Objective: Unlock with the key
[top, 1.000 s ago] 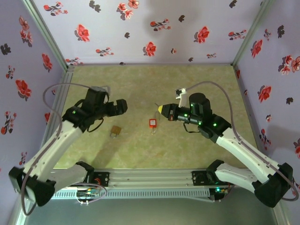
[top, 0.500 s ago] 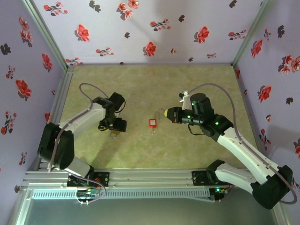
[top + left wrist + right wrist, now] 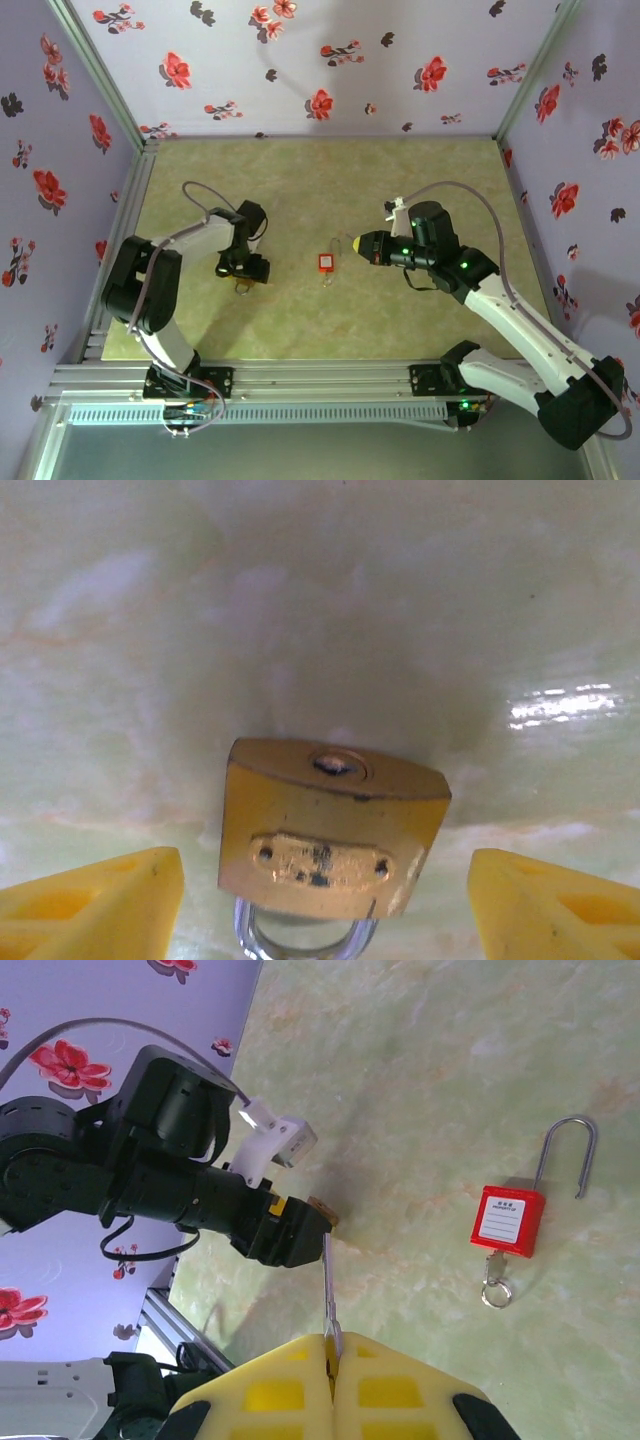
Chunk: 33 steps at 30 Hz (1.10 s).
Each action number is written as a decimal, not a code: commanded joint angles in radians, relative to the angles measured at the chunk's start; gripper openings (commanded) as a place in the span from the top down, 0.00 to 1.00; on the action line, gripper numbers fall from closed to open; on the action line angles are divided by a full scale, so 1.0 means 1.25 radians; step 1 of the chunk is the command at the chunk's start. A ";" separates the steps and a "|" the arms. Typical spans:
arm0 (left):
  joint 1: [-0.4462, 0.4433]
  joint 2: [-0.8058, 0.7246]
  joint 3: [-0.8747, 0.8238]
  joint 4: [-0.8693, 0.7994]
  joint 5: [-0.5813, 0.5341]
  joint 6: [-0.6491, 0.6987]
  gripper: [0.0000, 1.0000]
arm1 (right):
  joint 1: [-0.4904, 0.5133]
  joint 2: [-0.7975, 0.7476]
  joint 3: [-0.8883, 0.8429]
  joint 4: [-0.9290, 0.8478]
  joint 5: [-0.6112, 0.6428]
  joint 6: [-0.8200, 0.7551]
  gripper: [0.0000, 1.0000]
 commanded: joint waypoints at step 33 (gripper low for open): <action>-0.107 -0.281 -0.061 0.320 0.199 0.371 0.72 | -0.075 0.028 0.006 -0.018 -0.103 -0.050 1.00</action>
